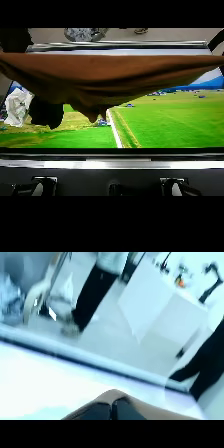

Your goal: Fold the shirts.

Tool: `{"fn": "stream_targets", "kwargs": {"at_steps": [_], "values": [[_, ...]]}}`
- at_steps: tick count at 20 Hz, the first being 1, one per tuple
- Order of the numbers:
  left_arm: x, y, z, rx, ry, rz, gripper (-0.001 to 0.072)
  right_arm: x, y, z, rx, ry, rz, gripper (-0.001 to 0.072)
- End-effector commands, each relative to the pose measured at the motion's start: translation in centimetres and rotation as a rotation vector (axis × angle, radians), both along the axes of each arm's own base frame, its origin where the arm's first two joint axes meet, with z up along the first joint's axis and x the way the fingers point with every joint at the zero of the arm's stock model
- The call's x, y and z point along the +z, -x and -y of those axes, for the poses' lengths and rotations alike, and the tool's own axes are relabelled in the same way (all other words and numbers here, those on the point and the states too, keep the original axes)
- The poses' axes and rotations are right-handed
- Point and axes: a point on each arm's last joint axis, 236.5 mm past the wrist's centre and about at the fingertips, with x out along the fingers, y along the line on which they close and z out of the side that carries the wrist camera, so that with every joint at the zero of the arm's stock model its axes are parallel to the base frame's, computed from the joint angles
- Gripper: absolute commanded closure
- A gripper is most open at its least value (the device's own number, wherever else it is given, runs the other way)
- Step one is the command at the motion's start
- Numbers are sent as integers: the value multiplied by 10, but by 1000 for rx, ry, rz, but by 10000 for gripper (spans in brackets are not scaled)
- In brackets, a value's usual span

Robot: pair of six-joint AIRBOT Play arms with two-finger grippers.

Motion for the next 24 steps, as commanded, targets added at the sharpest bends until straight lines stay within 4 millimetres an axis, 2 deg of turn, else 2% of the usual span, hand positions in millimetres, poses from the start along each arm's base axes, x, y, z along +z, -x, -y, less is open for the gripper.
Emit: {"fn": "stream_targets", "kwargs": {"at_steps": [1,5,7,9,10,11,13,14,16,18,20,21,24], "values": [[69,45,-4,41,-15,174,682,56,47,-12,-28,48,169,668],[129,87,4,41,-44,325,683,83,88,-17,-57,143,200,669],[148,103,8,33,-18,366,683,90,102,-16,-81,169,184,669],[149,103,10,19,0,350,683,82,110,-9,-108,194,123,669],[133,92,9,22,-29,284,683,65,107,-2,-124,196,46,669],[103,71,5,29,-66,160,684,34,98,3,-112,173,-75,669],[7,19,-8,23,-142,-182,683,-54,70,10,-75,49,-366,669],[-47,-6,-14,6,-151,-350,683,-103,55,11,-47,-11,-500,670],[-139,-49,-21,-40,-139,-575,683,-201,35,16,-25,-117,-740,670],[-216,-90,-22,-77,-83,-708,683,-276,11,17,-39,-258,-881,670],[-275,-124,-17,-118,-30,-799,682,-315,-36,8,-32,-428,-868,669],[-297,-138,-13,-138,-1,-827,682,-326,-64,3,-27,-517,-816,669],[-344,-167,3,-202,57,-873,681,-332,-129,6,-70,-720,-613,668]]}}
